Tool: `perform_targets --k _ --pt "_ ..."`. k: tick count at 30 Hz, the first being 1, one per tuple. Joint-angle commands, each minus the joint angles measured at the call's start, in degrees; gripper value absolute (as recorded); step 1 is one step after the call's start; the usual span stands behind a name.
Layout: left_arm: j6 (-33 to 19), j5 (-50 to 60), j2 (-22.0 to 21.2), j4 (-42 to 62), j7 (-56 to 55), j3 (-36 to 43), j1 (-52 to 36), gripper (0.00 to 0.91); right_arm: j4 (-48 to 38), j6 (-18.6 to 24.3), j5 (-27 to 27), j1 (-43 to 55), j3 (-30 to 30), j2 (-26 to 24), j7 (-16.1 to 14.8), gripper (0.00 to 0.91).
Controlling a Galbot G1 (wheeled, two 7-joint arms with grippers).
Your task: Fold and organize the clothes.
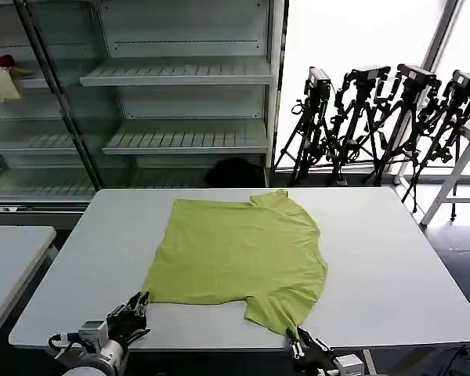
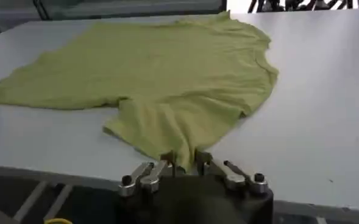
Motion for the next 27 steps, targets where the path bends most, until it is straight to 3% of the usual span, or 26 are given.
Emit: perform_targets --k 1,11,19,27 --pt "-0.64 -0.04 0.09 -1.15 0.82 0.17 0.1 0.01 0.78 0.03 -1.02 0.86 0.25 0.03 -0.15 0.0" --pt "-2.17 -5.25 2.42 -7.38 0.52 -1.96 -2.27 0.01 4.1 0.05 -3.09 5.34 4.2 -0.38 -3.72 0.0" --pt "-1.78 -9.33 3.57 -5.67 -3.09 -1.39 -12.14 0.01 0.06 0.03 -1.96 13.09 6.83 -0.73 -6.07 0.0" --pt "-2.14 -8.49 0.26 1.85 -6.91 4.47 -21.05 0.01 -9.35 0.06 -3.89 22.36 8.23 -1.27 -16.68 0.0"
